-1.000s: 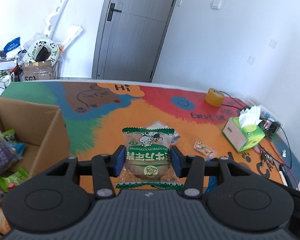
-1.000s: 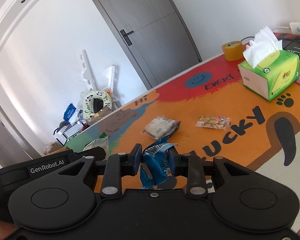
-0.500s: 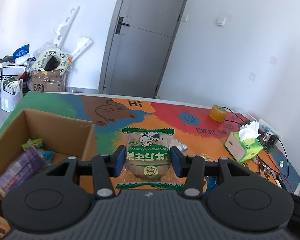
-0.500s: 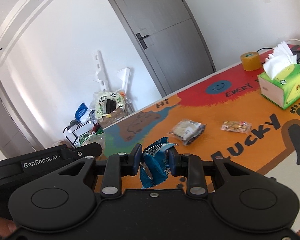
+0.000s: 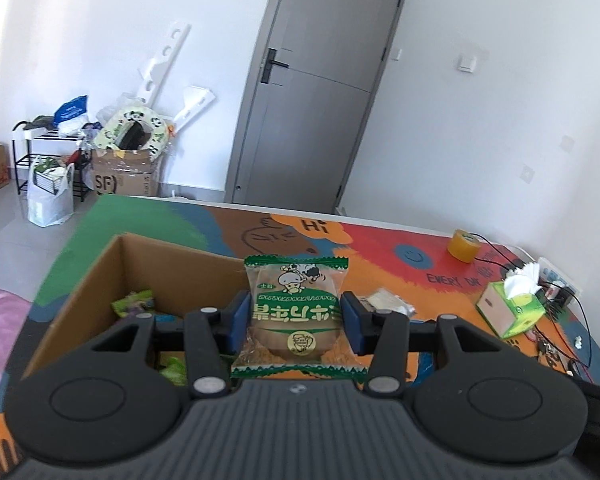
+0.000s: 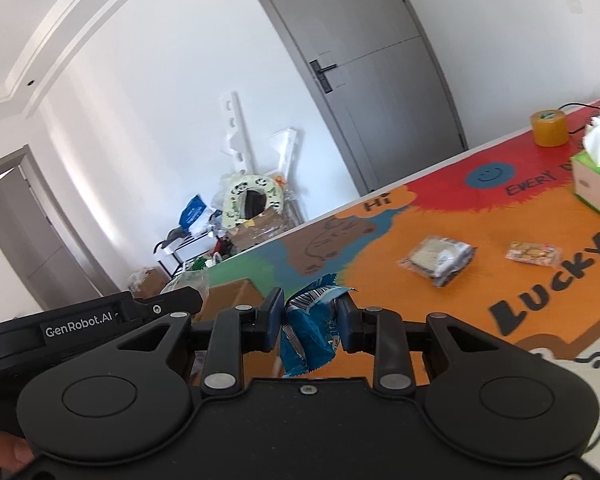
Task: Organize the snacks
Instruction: 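Carry the green bread pack and blue chip bag to the cardboard box, then open both tools to drop the packs into the box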
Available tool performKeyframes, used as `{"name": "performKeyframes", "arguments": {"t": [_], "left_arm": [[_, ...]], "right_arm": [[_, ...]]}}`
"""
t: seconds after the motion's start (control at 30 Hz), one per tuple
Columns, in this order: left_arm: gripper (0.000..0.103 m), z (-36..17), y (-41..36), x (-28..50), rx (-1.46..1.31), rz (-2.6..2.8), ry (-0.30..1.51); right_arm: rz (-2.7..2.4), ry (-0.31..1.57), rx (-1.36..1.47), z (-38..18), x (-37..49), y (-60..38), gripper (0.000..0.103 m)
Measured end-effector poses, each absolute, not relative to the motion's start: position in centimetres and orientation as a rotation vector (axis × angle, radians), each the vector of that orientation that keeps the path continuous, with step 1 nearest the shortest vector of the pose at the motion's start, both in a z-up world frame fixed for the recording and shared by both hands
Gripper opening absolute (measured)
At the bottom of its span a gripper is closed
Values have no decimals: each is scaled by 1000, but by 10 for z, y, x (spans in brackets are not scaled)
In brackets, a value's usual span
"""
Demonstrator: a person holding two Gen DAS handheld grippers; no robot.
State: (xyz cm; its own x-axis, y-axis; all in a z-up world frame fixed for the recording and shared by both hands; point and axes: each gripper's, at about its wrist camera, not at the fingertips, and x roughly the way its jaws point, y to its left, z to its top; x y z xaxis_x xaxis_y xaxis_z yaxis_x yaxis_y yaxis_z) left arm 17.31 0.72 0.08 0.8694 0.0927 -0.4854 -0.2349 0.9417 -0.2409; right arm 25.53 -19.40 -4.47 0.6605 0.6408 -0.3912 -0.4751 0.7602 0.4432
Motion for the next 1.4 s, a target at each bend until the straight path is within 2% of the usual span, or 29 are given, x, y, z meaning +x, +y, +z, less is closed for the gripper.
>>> {"name": "performKeyframes", "arguments": {"t": [0.77, 0.83, 1.17, 1.23, 1.4], "left_arm": [[47, -22, 81, 182, -387, 230, 523], [51, -23, 84, 184, -398, 206, 509], [53, -23, 108, 170, -446, 231, 494], [58, -22, 112, 165, -444, 246, 493], [62, -17, 121, 156, -425, 281, 495]], "right_arm": [[725, 575, 249, -37, 251, -121, 29], [724, 577, 244, -37, 253, -118, 29], [741, 585, 219, -34, 254, -97, 29], [751, 587, 216, -33, 252, -93, 29], [783, 591, 192, -29, 244, -81, 29]]}}
